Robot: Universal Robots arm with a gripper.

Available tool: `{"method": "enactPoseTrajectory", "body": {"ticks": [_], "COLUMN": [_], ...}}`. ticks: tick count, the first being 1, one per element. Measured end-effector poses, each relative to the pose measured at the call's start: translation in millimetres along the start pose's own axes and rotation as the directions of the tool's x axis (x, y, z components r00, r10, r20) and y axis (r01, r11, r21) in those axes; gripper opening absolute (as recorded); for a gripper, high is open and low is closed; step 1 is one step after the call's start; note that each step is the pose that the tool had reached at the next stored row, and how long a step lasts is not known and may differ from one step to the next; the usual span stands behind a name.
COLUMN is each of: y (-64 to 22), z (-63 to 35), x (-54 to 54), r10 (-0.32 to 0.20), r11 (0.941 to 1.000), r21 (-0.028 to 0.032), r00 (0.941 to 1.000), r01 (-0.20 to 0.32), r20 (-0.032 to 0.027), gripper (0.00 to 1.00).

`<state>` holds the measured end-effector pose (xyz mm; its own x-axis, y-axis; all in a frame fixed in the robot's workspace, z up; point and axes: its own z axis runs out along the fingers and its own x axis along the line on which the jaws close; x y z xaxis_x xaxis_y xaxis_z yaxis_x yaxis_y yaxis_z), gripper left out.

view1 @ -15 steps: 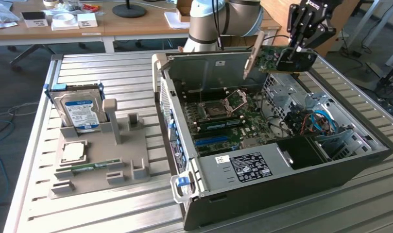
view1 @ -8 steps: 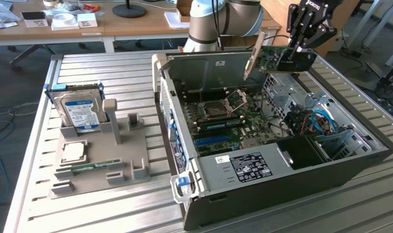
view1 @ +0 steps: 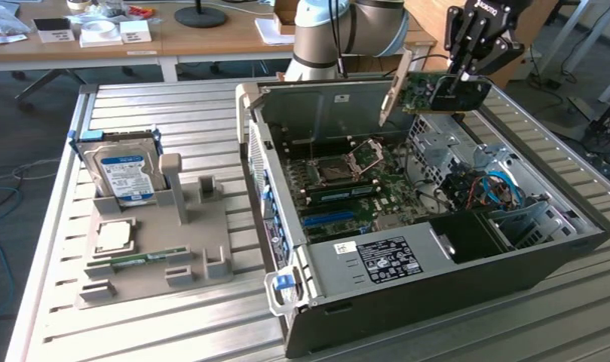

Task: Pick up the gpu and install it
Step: 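Insert the gpu into the slot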

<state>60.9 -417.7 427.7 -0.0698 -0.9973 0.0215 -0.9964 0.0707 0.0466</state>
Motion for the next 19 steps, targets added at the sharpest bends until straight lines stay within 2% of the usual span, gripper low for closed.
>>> {"method": "enactPoseTrajectory", "body": {"ticks": [19], "y": [0.0], "z": [0.0], "x": [0.0], "r10": [-0.018], "r11": [0.9998], "r21": [0.0003], "r00": [0.9998], "r01": [0.018], "r20": [-0.0009], "gripper": [0.27]}}
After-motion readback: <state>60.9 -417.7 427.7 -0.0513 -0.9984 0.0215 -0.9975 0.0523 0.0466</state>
